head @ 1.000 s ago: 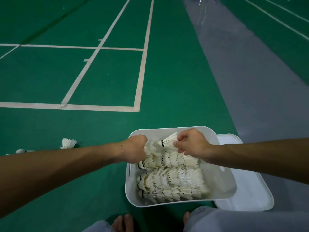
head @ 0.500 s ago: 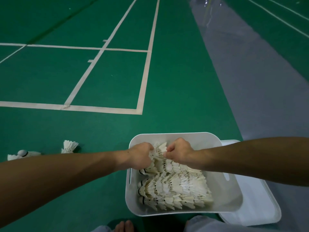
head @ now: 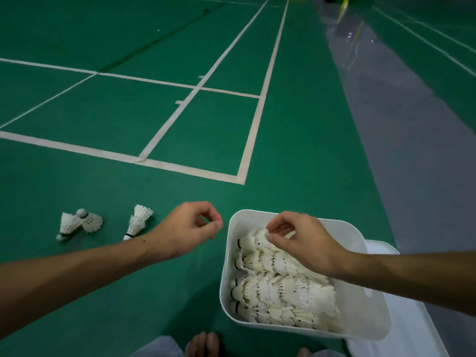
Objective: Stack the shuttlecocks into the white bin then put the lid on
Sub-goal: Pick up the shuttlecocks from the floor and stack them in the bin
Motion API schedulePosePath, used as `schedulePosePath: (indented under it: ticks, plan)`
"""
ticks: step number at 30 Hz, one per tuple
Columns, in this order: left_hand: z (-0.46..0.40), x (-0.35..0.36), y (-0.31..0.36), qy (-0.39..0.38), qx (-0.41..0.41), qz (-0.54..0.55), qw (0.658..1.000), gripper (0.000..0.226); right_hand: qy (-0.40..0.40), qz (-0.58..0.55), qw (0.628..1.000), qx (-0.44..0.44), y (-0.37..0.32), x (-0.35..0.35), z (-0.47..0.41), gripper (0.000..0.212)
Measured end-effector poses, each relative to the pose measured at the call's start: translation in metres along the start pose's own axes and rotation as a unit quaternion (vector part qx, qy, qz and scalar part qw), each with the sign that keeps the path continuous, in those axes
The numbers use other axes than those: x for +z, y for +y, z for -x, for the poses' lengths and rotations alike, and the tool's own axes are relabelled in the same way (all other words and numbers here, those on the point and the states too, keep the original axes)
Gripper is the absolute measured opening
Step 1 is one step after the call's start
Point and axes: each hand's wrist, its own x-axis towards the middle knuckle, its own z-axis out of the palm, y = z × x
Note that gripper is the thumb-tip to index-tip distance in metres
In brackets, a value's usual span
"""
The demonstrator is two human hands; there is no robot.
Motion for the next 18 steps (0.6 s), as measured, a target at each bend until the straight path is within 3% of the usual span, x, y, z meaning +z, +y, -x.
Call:
schedulePosePath:
  ticks: [6, 10, 14, 18]
  plan:
    - [0.033, -0.046, -0.1, 0.1, -0.099, -0.073, 0.987, 0.011, -0.042, 0.024, 0.995, -0.086, -0.074, 0.046, -0.056, 0.008]
    - [0.038, -0.063, -0.181, 0.171, -0.173, -0.122, 0.962, 0.006, -0.088, 0.014, 0.992, -0.085, -0.103, 0.118, -0.12, 0.012]
    - [0.011, -0.082, -0.231, 0.218, -0.237, -0.119, 0.939, 0.046, -0.144, 0.033, 0.988, -0.047, -0.113, 0.188, -0.182, 0.016]
    - [-0.024, -0.084, -0.261, 0.223, -0.245, -0.147, 0.932, 0.075, -0.149, 0.031, 0.988, 0.006, -0.123, 0.244, -0.237, 0.035]
